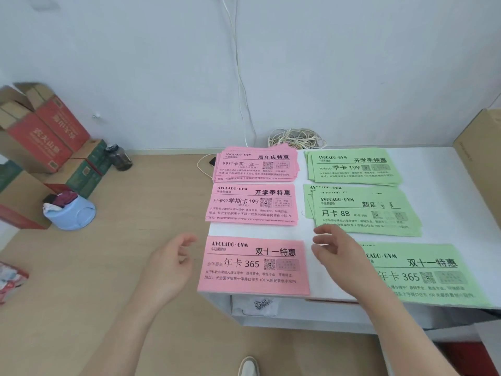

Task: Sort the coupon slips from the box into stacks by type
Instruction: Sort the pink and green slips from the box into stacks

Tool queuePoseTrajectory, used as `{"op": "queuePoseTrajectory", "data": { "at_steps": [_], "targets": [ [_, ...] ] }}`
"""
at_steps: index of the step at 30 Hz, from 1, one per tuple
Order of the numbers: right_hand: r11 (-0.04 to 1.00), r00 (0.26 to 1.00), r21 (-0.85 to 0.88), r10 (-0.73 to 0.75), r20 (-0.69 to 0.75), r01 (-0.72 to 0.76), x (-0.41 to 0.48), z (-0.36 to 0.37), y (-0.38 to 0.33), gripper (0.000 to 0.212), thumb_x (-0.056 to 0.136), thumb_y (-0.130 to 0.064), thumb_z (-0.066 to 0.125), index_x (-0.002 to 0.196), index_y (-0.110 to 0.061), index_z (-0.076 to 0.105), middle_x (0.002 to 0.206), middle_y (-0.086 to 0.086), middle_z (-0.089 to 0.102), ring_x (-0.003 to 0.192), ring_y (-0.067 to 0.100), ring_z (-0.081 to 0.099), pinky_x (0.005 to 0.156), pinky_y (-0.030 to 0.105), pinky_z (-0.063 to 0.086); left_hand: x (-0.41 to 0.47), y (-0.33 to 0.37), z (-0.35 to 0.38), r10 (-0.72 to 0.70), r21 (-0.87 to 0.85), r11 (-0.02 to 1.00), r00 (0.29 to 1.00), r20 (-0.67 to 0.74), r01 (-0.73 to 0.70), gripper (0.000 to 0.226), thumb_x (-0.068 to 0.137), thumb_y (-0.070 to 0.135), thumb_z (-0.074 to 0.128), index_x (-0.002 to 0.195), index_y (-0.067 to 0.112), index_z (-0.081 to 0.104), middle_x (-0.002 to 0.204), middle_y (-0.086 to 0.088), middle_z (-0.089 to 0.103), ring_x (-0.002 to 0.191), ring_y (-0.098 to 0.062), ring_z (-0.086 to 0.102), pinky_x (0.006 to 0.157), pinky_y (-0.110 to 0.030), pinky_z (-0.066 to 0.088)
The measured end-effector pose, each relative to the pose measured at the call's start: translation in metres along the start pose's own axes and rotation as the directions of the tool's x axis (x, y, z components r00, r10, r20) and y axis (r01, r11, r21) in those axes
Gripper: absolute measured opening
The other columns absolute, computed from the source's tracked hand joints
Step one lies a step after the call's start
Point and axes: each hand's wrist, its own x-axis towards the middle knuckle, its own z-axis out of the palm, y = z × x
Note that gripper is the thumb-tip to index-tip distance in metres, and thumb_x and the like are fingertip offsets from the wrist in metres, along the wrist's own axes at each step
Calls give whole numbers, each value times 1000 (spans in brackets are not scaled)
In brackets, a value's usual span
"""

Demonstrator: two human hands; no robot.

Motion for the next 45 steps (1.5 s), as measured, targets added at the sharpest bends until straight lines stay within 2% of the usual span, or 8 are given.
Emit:
{"op": "queuePoseTrajectory", "data": {
  "at_steps": [4, 14, 20, 26, 31, 35, 38, 45],
  "targets": [
    [995, 997, 85, 54, 61, -60, 31, 7, -20, 35, 92, -4, 44, 118, -25, 49, 127, 0, 57, 105, 16, 57, 70, 26, 46, 40, 6, -6, -95, -145, 986, 994, -62, 85, 31, 88, 8, 54, 115, 21, 61, 110, 8, 63, 95, -9, 59, 84, -28, 44],
    [943, 1000, -332, 18, 8, -14, 88, 44, -49, 42, 92, -7, 43, 134, -12, 40, 129, 9, 56, 108, 27, 56, 83, 33, 44, 138, 15, 27, -211, -256, 936, 967, 141, 242, 56, 91, 24, 61, 140, 6, 39, 130, -5, 57, 111, -23, 58, 99, -40, 44],
    [944, 999, -329, -2, -40, -11, 91, 57, -44, 34, 92, -9, 45, 125, -14, 45, 118, 4, 58, 98, 23, 57, 78, 33, 45, 147, 5, 31, -235, -424, 856, 953, 189, 295, 21, 83, 0, 65, 92, 19, 66, 96, -1, 71, 88, -18, 68, 69, -28, 50],
    [964, 990, -266, -29, -135, -8, 103, 52, -39, 65, 84, -19, 65, 141, -20, 34, 127, 3, 53, 117, 22, 49, 98, 40, 43, 139, -1, 18, -128, -372, 917, 990, 67, 144, 28, 86, 0, 61, 95, 26, 60, 88, 6, 72, 81, -11, 69, 71, -32, 55],
    [942, 999, 334, 0, 37, -12, 122, 37, -50, 84, 83, 1, 68, 145, -37, 25, 108, 0, 71, 104, 24, 63, 95, 41, 49, 132, 6, 9, -31, -552, 834, 999, -15, 17, 37, 85, -9, 60, 93, 27, 61, 80, 6, 74, 76, -4, 70, 64, -17, 54],
    [893, 955, 351, -225, -194, 282, 122, 35, -53, 71, 88, 9, 54, 135, -43, 40, 103, 10, 67, 96, 31, 62, 87, 42, 53, 135, 23, 7, 91, -629, 768, 993, -81, -122, 32, 86, -13, 56, 92, 19, 59, 79, 8, 74, 78, -6, 69, 70, -16, 52],
    [876, 869, 194, -364, -336, 442, 119, 43, -44, 83, 86, 9, 56, 140, -46, 25, 109, 4, 57, 99, 22, 59, 91, 36, 50, 139, 32, 11, 150, -668, 731, 988, -43, -139, 31, 83, -17, 57, 91, 13, 55, 78, 9, 72, 76, -4, 66, 74, -17, 50],
    [876, 840, 153, -369, -397, 457, 117, 65, -33, 78, 77, -26, 52, 143, -50, 18, 109, -6, 55, 89, 17, 55, 84, 44, 50, 149, 32, 29, 118, -672, 736, 993, 1, -87, 41, 74, -21, 60, 92, 15, 58, 95, -4, 67, 90, -16, 63, 82, -32, 51]
  ]
}}
